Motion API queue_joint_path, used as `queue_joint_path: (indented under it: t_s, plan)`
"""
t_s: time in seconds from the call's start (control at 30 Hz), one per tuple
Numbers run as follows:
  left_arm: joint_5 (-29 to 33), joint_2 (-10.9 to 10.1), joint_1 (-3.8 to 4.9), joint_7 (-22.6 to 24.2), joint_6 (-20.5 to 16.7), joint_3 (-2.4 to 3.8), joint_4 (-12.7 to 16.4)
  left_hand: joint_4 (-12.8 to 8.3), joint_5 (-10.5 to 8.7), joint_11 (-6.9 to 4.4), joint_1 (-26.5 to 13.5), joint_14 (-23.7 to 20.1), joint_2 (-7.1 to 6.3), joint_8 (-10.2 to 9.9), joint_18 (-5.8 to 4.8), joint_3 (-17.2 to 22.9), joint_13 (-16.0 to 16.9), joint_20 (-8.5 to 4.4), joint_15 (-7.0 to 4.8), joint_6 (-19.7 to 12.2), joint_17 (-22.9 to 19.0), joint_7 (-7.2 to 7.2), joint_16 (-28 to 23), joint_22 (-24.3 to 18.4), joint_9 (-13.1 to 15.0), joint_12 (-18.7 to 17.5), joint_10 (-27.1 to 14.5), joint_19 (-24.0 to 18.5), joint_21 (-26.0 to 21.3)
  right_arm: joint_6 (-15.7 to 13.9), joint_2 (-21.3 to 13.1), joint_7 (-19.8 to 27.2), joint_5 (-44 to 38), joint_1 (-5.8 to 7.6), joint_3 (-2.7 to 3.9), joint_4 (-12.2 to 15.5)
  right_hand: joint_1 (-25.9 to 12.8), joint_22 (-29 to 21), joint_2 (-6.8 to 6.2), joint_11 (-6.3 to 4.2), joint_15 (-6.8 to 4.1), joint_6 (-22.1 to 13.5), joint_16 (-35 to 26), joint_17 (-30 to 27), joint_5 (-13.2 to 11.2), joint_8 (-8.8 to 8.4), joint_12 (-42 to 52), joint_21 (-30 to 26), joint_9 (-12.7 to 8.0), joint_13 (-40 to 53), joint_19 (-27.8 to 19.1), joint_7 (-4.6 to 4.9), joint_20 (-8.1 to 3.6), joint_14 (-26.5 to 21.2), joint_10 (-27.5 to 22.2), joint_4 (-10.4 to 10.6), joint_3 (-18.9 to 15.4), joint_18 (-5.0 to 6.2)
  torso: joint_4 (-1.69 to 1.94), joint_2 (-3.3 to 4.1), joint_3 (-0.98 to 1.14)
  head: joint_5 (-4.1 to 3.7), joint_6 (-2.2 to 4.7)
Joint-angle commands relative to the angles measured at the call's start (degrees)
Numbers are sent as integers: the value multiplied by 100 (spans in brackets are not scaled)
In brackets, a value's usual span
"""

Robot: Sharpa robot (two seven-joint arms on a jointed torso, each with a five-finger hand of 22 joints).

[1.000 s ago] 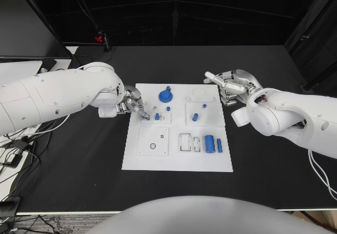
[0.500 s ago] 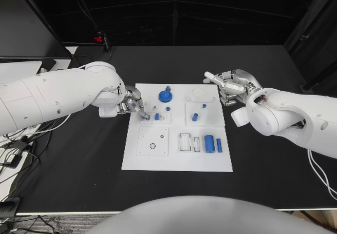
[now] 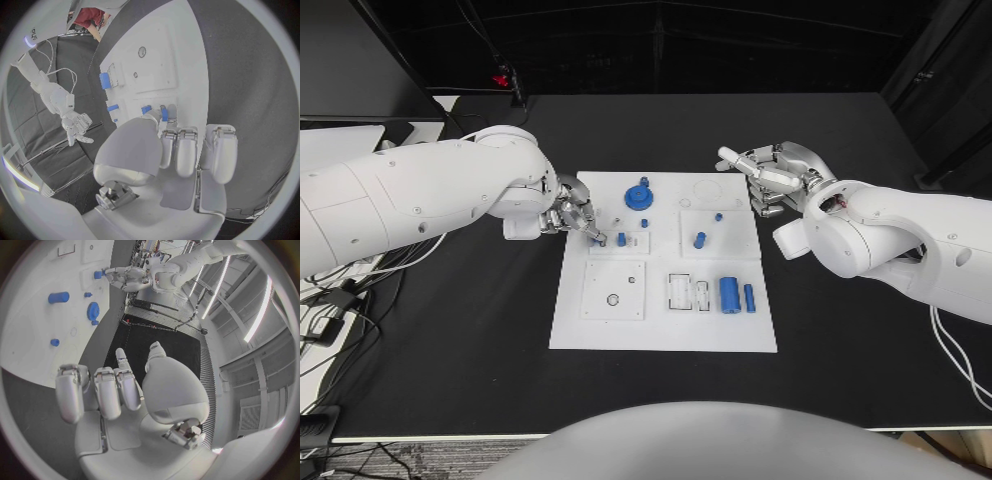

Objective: Assemble the parts on the task board

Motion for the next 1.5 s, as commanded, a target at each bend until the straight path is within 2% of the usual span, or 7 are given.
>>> queue_joint_path:
  t_s: [0.03, 0.33, 0.77, 1.37, 1.5]
  plan:
    - [-47, 0, -17, 58, 33, -13, -19, -4, 24, -16, -33, 599, 38, 36, -36, 42, 1487, -15, -35, 53, 1509, -21, 5, 1509, -6, -25, 621, 609, 18, 32, 1, 38, -7, 8, 3, 5, -1, 1317, 38, -21, -10, -35, 14, 1510, 35, 28, 14, -25, -5, 1508, 226, -13, -19, 616, 616, -4, -46, 16, 6, 0, 3, -7, 0]
    - [41, 17, -18, 57, 198, -13, -28, -4, 27, -17, -43, 599, 44, 36, -36, 47, 1487, -15, -36, 56, 1509, -21, 5, 1509, -6, -25, 621, 609, 18, 30, 1, 34, -7, 8, 3, -3, -1, 1317, 38, -21, -10, -35, 14, 1510, 35, 28, 14, -25, -5, 1508, 226, -13, -19, 616, 616, -4, -46, 16, 1, 2, -2, -9, 0]
    - [140, 11, -19, 96, 318, -12, -7, -4, 30, -17, -58, 599, 52, 34, -36, 53, 1487, -15, -36, 56, 1509, -21, 5, 1509, -6, -25, 621, 609, 18, 34, 2, 11, -7, 8, 3, -24, -3, 1310, 40, -21, -11, -38, 14, 1510, 33, 39, 14, -41, -6, 1508, 212, -13, -20, 616, 616, -3, -59, 21, 4, -2, 1, -14, 0]
    - [164, 33, -20, 46, 319, -12, -53, -3, 35, -17, -77, 599, 52, 30, -36, 56, 1487, -15, -36, 52, 1509, -20, 5, 1509, -8, -25, 621, 609, 18, 42, 7, 7, -7, 8, 3, -23, -3, 1310, 40, -21, -11, -38, 14, 1510, 33, 39, 14, -41, -6, 1508, 212, -13, -20, 616, 616, -3, -59, 21, 0, 2, 4, -15, 0]
    - [163, 46, -21, -4, 305, -12, -76, 1, 31, -11, -182, 599, 51, 18, -36, 50, 1487, -15, -33, 44, 1509, -12, 5, 1509, -12, -25, 621, 609, 18, 43, 7, 8, -7, 8, 3, -21, -3, 1310, 40, -21, -11, -38, 14, 1510, 33, 39, 14, -41, -6, 1508, 212, -13, -20, 616, 616, -3, -59, 21, -3, 2, 0, -14, 0]
